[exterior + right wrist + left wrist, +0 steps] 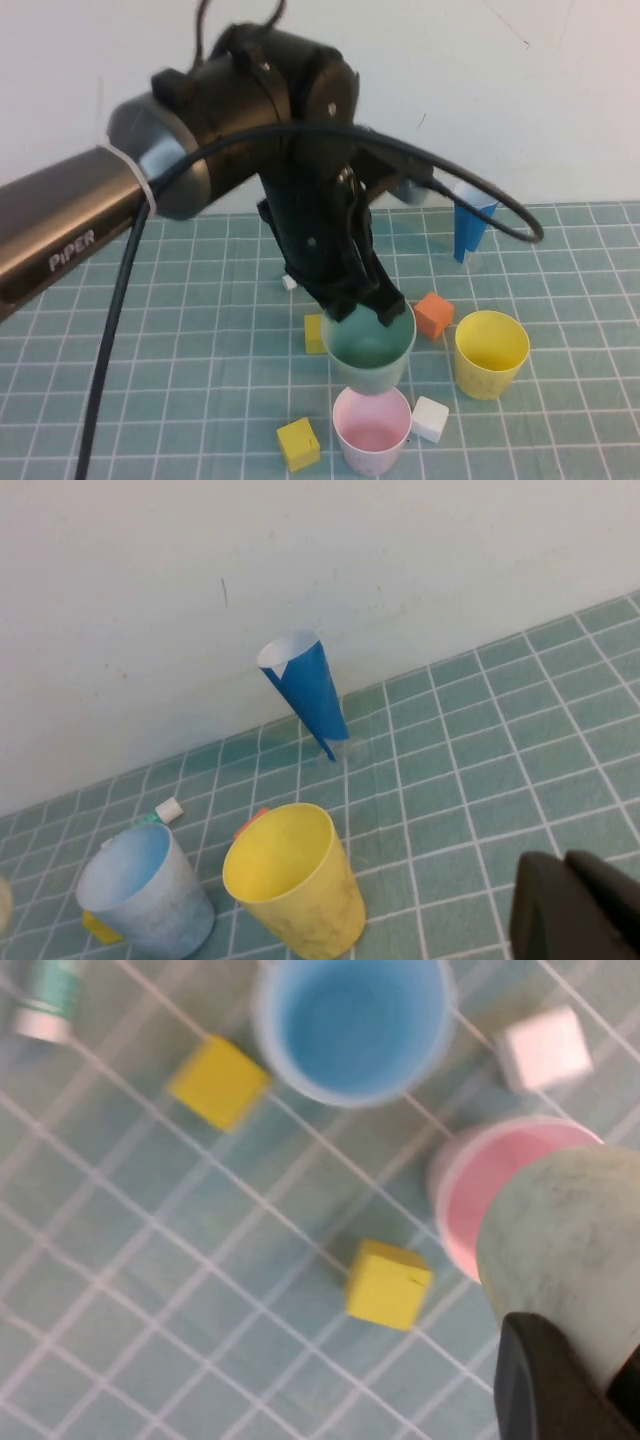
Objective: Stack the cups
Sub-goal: Place the green cup on the pink cup
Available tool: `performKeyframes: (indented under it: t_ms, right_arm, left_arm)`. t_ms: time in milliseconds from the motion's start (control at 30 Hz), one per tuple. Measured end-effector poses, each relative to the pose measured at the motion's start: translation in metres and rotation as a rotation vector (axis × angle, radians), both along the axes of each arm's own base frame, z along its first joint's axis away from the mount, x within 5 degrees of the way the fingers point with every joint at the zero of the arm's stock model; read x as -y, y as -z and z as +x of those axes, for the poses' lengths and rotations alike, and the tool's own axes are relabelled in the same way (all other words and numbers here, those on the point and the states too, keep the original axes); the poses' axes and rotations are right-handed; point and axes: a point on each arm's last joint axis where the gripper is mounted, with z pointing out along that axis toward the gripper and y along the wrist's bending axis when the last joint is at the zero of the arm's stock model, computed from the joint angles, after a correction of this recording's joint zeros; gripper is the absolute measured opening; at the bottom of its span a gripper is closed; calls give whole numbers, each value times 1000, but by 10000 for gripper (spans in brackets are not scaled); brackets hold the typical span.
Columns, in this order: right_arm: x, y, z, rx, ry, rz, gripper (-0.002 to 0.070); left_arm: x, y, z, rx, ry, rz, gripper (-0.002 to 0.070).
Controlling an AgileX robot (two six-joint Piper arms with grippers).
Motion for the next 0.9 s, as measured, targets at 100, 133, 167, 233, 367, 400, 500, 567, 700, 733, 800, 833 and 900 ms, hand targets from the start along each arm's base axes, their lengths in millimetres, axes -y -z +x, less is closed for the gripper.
performKeyframes:
  t_ms: [100,133,167,233,367,400,500,567,700,733,800,833,900]
  right_arm:
    - [0,0,0,0,0,0,-3]
    - [0,0,0,0,0,0,-3]
    - [0,0,0,0,0,0,-3]
    - [0,0,0,0,0,0,-3]
    - [0,0,0,6,1,-4,-3]
    - [0,0,0,6,1,-6,-3]
    - [0,-1,0,6,0,-4,-3]
    - [0,-1,0,6,0,-4,-3]
    - [0,-1,0,10,2,-4,-3]
    - [0,-1,0,14,3,-4,-3]
    - [1,-2,0,20,5,-4,-3]
    - [1,-2,0,20,6,-4,-3]
    - [1,-2,0,20,5,-3,-3]
  left_arm:
    - [4,15,-3,-27,6,-7,6]
    - [4,18,-2,-26,5,-8,6]
    - [5,23,-1,-32,4,-3,6]
    - [6,31,1,-49,2,10,6]
    - [10,47,6,-79,0,25,6]
    - [12,51,7,-87,-2,21,6]
    - [16,61,9,-108,-5,18,6]
    - [17,66,10,-120,-7,20,6]
    - [20,76,13,-136,-9,27,6]
    - [21,79,14,-138,-9,30,6]
    - [22,84,15,-144,-10,34,6]
    - [22,87,16,-146,-11,36,6]
    - [23,90,17,-146,-12,36,6]
